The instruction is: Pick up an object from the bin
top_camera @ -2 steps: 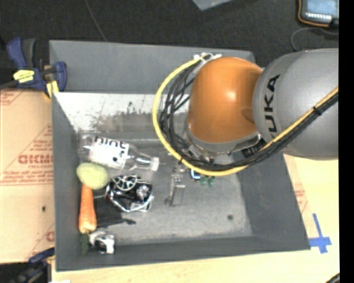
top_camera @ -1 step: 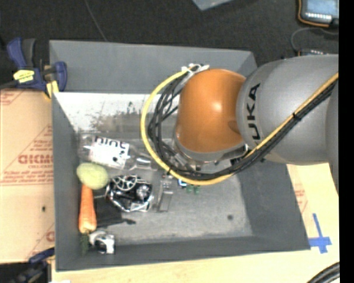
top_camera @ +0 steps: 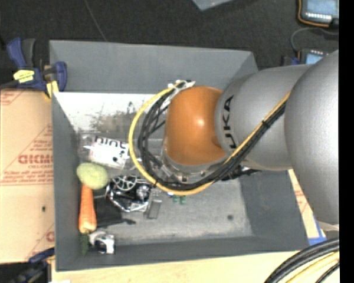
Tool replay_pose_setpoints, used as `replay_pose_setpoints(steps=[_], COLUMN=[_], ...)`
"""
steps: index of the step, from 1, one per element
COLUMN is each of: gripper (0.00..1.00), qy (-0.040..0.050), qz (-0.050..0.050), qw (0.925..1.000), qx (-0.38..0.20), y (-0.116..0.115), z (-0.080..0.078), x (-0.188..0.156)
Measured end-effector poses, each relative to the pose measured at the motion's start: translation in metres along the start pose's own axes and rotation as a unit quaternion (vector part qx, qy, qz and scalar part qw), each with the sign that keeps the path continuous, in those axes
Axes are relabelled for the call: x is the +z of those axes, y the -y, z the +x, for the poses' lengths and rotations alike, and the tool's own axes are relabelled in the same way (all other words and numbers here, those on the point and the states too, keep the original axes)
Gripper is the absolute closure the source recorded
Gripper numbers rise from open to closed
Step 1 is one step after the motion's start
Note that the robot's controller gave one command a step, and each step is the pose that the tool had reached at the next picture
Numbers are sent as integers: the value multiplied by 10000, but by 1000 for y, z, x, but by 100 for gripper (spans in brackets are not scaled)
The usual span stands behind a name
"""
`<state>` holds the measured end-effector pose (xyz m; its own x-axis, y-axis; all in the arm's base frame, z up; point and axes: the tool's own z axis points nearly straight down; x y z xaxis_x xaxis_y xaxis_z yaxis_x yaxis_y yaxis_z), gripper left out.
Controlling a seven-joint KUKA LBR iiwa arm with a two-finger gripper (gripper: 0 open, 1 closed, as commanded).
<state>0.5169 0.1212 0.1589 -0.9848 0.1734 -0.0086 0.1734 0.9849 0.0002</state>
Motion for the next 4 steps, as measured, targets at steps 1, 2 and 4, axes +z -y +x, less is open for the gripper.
replay_pose_setpoints(steps=[1,2,4], gripper=[0,0,100], qy=[-19,14,63], qz=[-6,-12,-57], qw=[10000,9955,9946], qx=[-29,-947,1037], y=[-13,-27,1], z=[4,-27,11], x=[14,52,68])
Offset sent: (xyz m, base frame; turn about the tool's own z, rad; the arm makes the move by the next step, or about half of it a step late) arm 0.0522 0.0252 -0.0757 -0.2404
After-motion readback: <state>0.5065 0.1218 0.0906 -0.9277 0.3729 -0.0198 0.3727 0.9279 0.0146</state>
